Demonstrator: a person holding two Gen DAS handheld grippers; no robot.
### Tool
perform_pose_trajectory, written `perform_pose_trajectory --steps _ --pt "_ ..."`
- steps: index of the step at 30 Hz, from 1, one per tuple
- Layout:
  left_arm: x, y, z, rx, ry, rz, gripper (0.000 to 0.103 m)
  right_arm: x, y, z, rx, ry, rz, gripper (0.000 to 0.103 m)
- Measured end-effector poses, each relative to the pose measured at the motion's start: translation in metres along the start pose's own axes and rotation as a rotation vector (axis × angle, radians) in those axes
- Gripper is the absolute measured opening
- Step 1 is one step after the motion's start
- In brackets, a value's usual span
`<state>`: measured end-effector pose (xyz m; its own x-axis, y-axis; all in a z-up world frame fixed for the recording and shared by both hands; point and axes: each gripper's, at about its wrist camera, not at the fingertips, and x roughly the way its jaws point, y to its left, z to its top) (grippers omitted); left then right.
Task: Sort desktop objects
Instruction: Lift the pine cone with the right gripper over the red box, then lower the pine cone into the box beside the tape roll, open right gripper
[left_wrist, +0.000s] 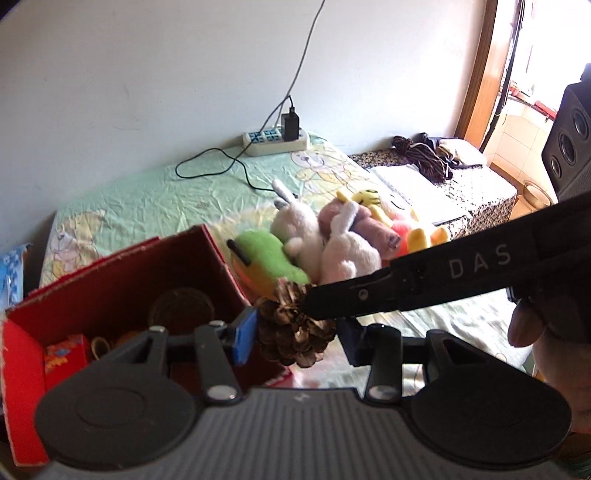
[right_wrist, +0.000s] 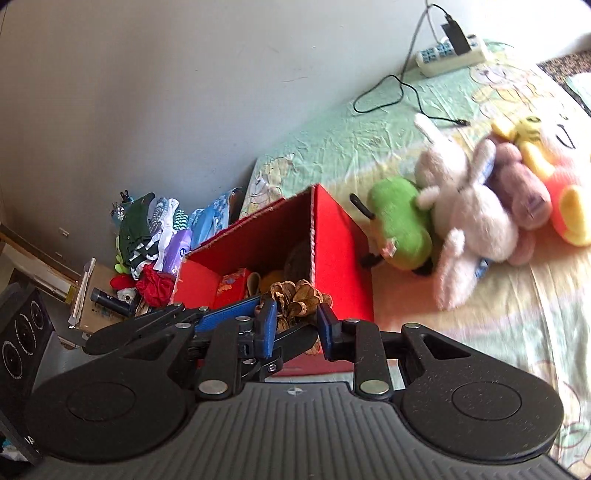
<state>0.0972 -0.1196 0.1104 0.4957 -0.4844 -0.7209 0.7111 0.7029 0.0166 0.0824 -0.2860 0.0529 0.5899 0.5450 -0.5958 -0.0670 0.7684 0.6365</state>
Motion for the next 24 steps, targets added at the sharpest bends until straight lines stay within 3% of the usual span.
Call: perform_pose_trajectory --steps 10,15,24 --pt "0.02 0.074 0.006 -0.033 0.098 0.028 0.042 0.079 0.038 0.027 -0.104 0.146 -0.045 0.023" --pt "0.046 0.102 -0.004 -0.095 0.168 -0.018 0.043 0.114 0.046 0.024 -0.144 0.214 -0.102 0.023" --pt "0.076 0.119 -0.024 -0.104 0.281 -0.084 0.044 0.156 0.061 0.016 -0.265 0.357 -0.26 0.021"
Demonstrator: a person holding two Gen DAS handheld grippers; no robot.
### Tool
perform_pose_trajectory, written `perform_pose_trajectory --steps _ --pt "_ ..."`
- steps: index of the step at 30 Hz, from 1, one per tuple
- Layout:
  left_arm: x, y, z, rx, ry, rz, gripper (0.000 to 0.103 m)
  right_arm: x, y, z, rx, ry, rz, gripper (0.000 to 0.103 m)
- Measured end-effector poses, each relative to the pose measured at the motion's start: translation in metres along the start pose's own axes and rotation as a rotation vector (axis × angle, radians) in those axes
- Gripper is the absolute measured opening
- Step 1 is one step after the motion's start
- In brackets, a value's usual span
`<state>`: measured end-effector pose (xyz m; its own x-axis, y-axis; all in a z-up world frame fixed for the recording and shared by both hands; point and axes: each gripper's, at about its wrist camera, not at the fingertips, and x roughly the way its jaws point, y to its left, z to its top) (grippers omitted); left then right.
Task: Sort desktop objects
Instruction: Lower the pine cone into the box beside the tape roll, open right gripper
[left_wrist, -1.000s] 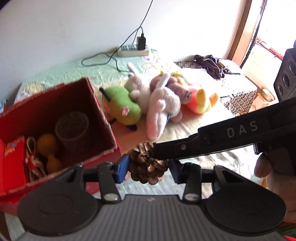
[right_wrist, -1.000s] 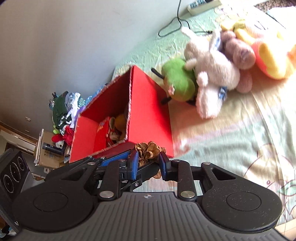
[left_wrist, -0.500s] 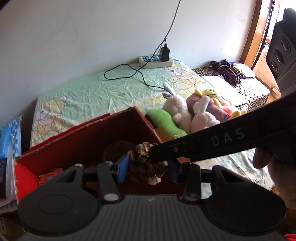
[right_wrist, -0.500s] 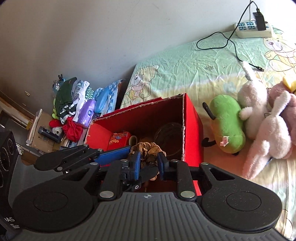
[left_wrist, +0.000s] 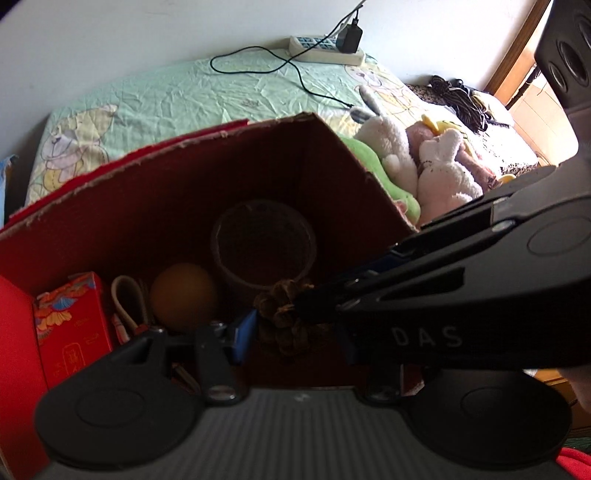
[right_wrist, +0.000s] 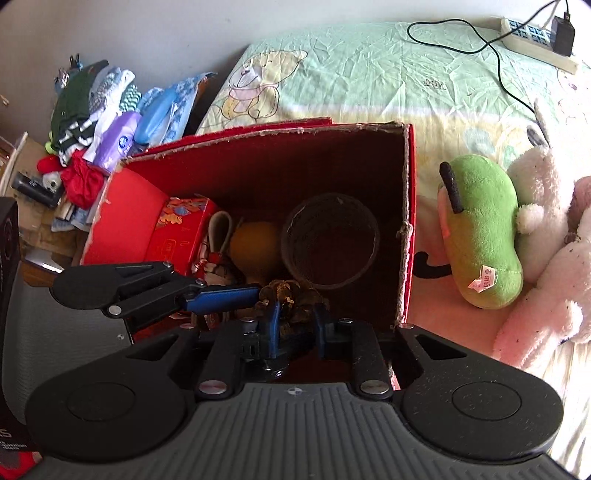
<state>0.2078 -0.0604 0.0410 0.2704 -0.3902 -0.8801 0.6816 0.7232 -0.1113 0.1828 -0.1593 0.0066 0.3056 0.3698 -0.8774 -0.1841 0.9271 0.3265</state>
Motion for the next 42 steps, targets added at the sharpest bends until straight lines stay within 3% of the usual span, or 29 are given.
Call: perform_pose_trajectory --steps 9,22,38,42 --pt "0.014 0.004 0.0 0.03 0.059 -0.053 0.046 0.012 0.015 0.012 -0.07 0.116 -0.12 0.021" --pt "0.024 0.017 0.003 -0.029 0.099 -0.125 0.045 0.017 0.017 0.02 -0.08 0.122 -0.163 0.022" --pt "0.016 0.014 0.009 0.007 0.074 -0.029 0.046 0.012 0.013 0.016 -0.095 0.049 -0.195 0.019" --pt "0.019 0.012 0.012 0.03 0.064 0.0 0.056 0.011 0.011 0.015 -0.081 0.024 -0.191 0.019"
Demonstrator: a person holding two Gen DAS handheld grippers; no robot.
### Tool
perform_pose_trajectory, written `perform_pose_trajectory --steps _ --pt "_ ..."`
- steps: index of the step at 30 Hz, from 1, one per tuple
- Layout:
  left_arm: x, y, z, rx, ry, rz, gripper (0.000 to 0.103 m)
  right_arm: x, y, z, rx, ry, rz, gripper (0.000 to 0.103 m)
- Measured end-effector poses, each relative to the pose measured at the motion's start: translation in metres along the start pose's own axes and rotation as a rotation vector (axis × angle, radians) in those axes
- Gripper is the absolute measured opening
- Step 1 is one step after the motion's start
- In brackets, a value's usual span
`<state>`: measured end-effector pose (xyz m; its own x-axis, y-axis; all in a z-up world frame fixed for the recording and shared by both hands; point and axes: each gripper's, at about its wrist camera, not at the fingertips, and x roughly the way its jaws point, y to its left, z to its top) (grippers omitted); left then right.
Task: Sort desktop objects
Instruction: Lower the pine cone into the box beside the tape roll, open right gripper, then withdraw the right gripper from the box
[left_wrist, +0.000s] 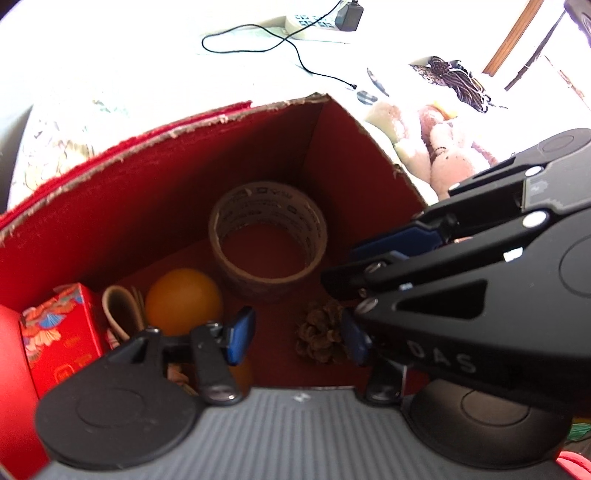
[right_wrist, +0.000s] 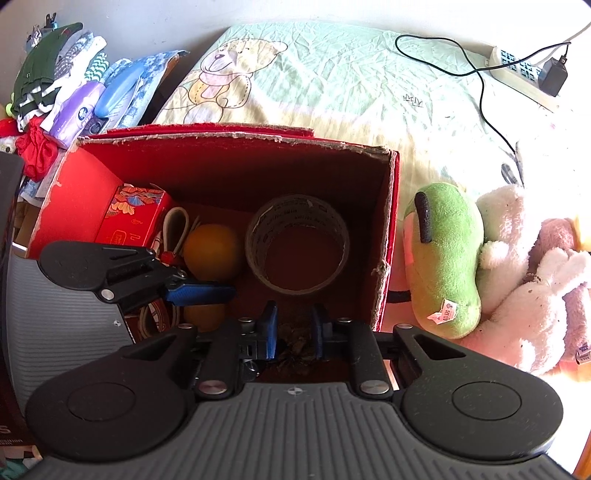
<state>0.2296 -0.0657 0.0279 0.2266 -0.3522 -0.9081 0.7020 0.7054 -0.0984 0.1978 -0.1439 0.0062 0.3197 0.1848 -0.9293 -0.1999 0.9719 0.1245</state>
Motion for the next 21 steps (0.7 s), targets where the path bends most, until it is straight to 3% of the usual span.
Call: perform_pose_trajectory --steps 11,21 --pt "0.002 0.006 0.001 -0.008 -0.025 0.124 0.066 -0.001 0.002 -0.004 0.015 -0.044 -0.008 0.018" --pt "0.0 0.013 0.0 -0.045 -0.027 0.21 0.067 0.0 0.003 -0.004 0.023 -0.057 -0.014 0.02"
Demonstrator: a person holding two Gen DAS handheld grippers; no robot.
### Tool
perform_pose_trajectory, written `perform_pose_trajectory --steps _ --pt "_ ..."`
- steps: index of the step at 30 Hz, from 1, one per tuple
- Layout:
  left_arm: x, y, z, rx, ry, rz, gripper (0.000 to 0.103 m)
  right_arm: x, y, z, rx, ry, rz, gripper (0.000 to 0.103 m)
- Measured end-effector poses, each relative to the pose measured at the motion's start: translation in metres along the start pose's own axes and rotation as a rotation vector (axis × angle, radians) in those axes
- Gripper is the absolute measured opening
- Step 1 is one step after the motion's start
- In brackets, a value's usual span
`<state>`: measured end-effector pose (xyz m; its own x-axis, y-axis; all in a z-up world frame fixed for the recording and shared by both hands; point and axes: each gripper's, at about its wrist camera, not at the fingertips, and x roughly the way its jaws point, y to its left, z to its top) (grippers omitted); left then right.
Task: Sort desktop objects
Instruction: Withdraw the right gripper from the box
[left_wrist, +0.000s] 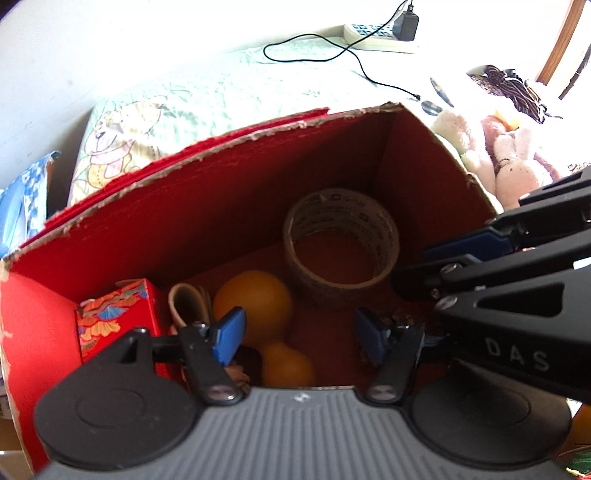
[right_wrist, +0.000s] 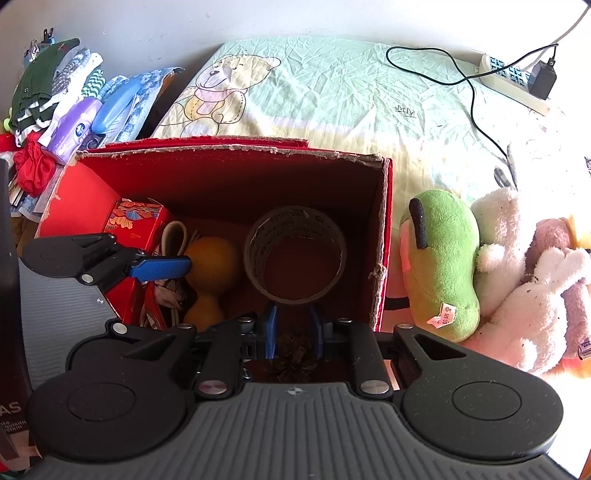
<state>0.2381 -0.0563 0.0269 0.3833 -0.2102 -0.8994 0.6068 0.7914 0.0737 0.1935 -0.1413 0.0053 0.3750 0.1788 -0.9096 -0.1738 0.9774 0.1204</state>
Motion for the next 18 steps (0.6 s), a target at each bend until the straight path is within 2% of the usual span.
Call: perform_pose_trajectory --steps 13,18 --pt "-0.008 0.009 -0.006 -0.064 -0.011 0.101 0.07 -0.007 0.008 -0.003 0.012 -0.054 -0.005 0.024" --pt "-0.014 0.009 -0.01 -0.08 -0.019 0.132 0.076 -0.007 0.01 -0.004 0.034 -0.067 0.003 0.024"
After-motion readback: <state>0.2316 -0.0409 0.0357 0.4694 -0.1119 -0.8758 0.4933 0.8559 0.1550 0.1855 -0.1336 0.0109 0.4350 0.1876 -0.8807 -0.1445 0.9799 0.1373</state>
